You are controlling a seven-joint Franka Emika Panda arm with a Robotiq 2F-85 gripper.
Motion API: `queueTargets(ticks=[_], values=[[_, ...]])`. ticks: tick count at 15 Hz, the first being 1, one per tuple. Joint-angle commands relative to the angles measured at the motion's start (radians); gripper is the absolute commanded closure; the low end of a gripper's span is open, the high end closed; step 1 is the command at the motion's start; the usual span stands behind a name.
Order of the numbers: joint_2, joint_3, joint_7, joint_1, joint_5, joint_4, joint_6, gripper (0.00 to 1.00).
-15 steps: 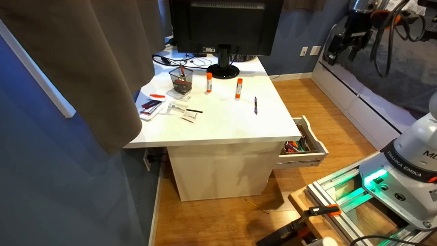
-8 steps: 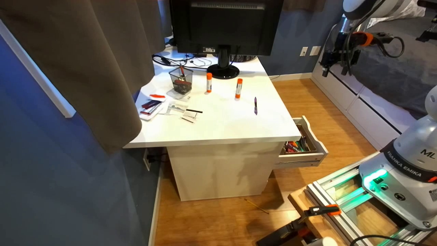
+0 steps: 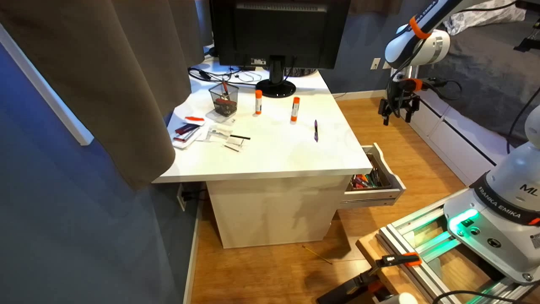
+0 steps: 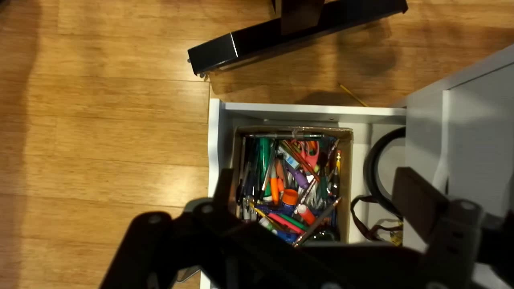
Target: Take the pen out of the drawer and place it on the counter
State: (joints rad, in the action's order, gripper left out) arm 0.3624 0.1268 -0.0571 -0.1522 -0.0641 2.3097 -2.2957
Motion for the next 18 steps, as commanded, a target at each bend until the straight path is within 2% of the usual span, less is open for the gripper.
queueTargets(ticks=[1, 2, 3, 6, 13, 18], values=[[0.206, 0.013, -0.016, 0.024, -0.026, -0.170, 0.070, 0.00], [0.235, 0.008, -0.008, 0.021, -0.013, -0.202, 0.103, 0.00], [0.158, 0.006, 0.003, 0.014, 0.004, -0.108, 0.034, 0.00], [0.236, 0.005, 0.003, 0.017, 0.003, -0.180, 0.070, 0.00], [0.240, 0.005, 0.003, 0.017, 0.003, -0.197, 0.082, 0.00], [0.406, 0.024, -0.031, 0.032, -0.023, -0.264, 0.100, 0.00]])
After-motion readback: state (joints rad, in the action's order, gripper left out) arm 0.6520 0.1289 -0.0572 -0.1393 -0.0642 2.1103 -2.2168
